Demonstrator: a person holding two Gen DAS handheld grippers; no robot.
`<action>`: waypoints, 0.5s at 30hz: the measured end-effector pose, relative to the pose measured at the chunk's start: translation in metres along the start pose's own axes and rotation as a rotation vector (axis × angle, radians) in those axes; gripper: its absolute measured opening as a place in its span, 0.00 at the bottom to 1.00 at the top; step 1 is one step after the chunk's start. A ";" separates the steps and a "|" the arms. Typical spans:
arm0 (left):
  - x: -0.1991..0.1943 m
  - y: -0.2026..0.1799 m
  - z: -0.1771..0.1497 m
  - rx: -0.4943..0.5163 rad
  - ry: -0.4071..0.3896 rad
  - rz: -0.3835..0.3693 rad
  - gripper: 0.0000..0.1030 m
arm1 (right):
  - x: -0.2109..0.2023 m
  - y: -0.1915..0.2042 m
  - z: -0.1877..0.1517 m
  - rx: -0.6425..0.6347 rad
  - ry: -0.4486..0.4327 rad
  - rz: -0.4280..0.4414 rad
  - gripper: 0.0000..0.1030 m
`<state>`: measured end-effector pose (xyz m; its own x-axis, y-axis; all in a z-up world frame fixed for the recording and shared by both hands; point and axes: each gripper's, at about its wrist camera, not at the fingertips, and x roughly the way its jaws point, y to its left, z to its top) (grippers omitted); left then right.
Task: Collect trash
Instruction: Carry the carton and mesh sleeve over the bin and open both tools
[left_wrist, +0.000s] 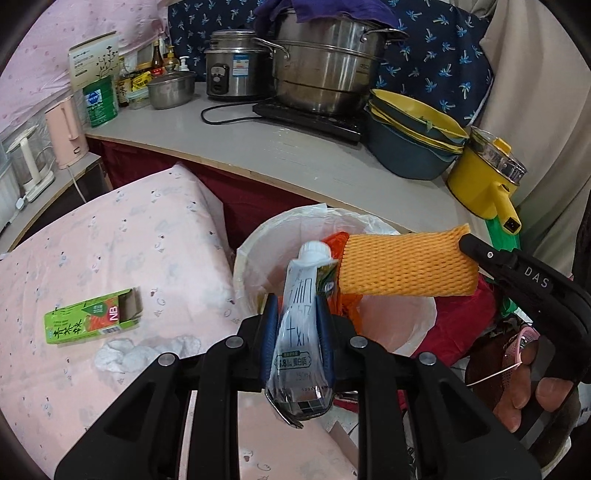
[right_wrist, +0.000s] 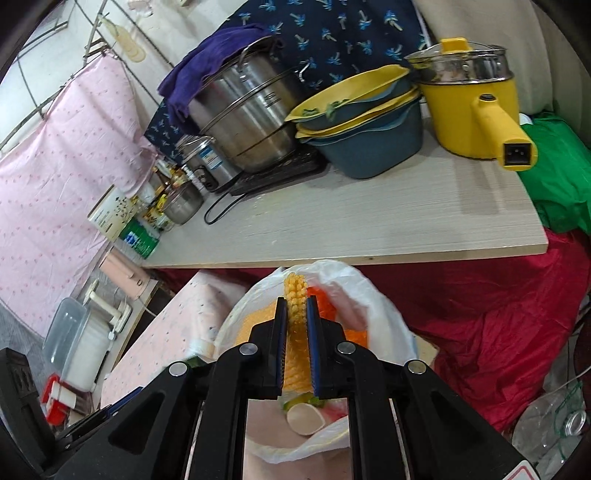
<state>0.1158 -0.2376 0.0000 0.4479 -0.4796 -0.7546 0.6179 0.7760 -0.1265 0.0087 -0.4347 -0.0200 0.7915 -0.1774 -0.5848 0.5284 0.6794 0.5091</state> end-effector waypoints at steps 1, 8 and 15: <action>0.003 -0.004 0.001 0.006 -0.001 -0.008 0.20 | 0.000 -0.002 0.001 0.005 -0.002 -0.006 0.10; 0.018 -0.005 0.013 -0.015 -0.014 -0.022 0.22 | 0.008 -0.016 0.002 0.011 0.008 -0.031 0.10; 0.017 0.019 0.014 -0.075 -0.017 0.035 0.46 | 0.026 -0.004 -0.003 -0.018 0.045 -0.018 0.13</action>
<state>0.1441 -0.2364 -0.0065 0.4801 -0.4579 -0.7482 0.5516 0.8208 -0.1484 0.0265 -0.4404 -0.0394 0.7670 -0.1577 -0.6219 0.5366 0.6890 0.4871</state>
